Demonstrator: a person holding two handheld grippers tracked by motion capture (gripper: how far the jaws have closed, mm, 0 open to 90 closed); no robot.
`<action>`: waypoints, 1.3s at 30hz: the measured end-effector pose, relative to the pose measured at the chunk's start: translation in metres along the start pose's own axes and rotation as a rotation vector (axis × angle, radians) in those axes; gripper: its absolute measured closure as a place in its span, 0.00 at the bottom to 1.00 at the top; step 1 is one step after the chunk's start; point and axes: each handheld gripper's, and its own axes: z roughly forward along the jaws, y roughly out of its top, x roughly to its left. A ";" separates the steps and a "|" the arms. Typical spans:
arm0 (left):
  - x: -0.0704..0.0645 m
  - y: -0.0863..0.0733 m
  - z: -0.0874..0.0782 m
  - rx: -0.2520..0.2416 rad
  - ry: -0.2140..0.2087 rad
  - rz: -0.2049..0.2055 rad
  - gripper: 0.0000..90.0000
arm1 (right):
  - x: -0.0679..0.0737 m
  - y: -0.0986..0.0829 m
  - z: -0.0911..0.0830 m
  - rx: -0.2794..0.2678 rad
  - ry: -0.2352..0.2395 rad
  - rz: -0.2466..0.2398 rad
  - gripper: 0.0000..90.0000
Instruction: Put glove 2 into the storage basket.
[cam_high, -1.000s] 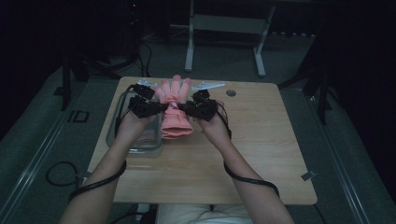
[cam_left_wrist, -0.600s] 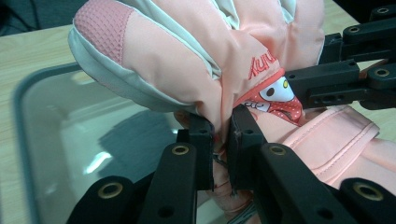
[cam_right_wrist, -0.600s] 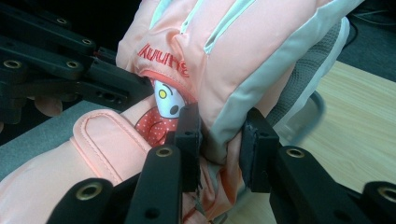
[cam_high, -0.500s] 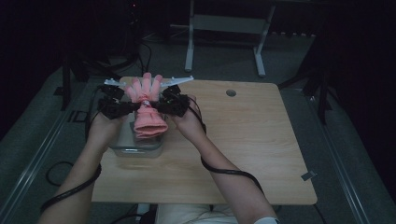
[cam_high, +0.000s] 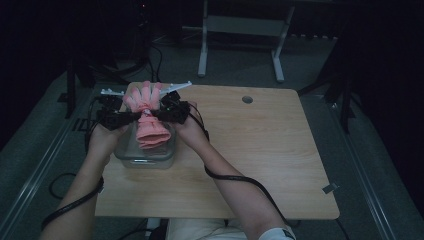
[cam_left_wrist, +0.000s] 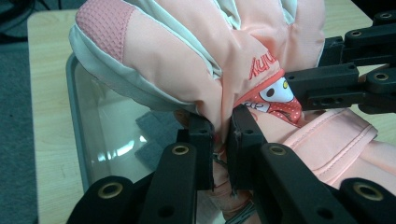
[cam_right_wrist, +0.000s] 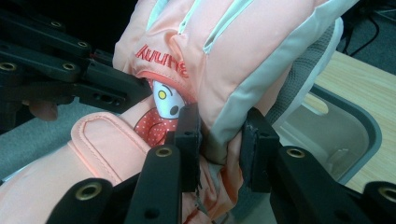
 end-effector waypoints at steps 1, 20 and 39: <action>0.004 -0.003 0.007 0.003 -0.001 -0.006 0.91 | -0.003 -0.002 0.007 0.014 -0.003 0.005 0.79; 0.017 -0.035 0.061 0.147 0.007 -0.059 0.90 | -0.025 -0.050 0.052 0.129 0.012 0.072 0.77; 0.015 -0.026 0.075 0.168 0.029 -0.089 0.78 | -0.037 -0.048 0.025 0.076 -0.021 0.137 0.51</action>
